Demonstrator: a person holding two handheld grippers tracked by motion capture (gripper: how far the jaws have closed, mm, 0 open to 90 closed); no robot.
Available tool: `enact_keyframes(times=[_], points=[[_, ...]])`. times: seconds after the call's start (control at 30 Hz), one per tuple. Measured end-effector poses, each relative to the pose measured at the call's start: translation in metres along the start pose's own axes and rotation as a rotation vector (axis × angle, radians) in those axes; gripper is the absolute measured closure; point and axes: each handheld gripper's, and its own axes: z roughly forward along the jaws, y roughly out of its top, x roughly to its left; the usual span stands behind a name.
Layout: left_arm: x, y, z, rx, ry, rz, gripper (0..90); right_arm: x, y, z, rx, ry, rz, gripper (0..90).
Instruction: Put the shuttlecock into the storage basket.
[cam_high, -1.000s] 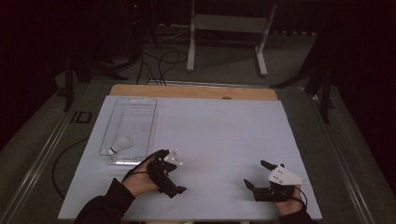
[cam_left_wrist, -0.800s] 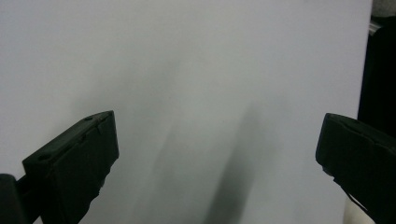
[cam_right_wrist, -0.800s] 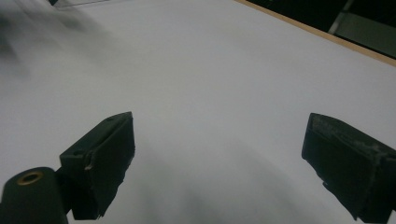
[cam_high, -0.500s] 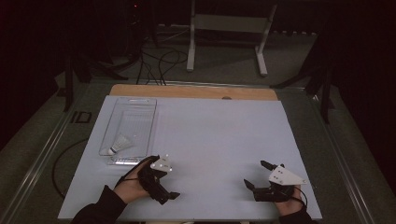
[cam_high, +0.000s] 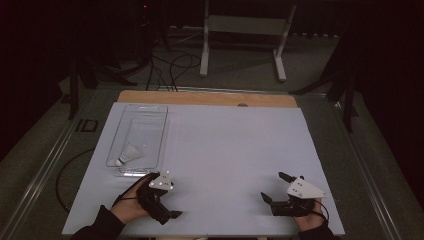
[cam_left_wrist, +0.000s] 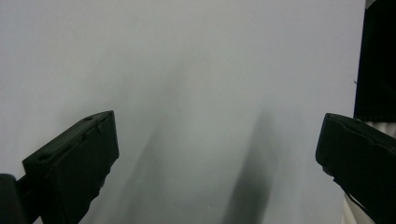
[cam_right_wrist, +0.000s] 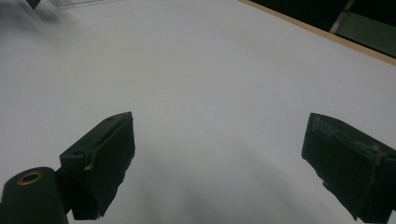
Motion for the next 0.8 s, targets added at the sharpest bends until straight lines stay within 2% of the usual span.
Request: enact_keyframes(times=[0.3, 0.63, 0.8], points=[[0.002, -0.018, -0.008, -0.006, 0.019, -0.037, 0.4, 0.000, 0.000, 0.000, 0.003, 0.002, 0.000, 9.3], [0.005, -0.030, -0.019, -0.046, 0.044, -0.079, 0.4, 0.001, 0.000, 0.000, 0.003, 0.001, 0.003, 9.3], [0.005, -0.034, -0.021, -0.076, 0.073, -0.105, 0.4, 0.001, 0.000, 0.001, 0.005, 0.004, -0.001, 9.3]])
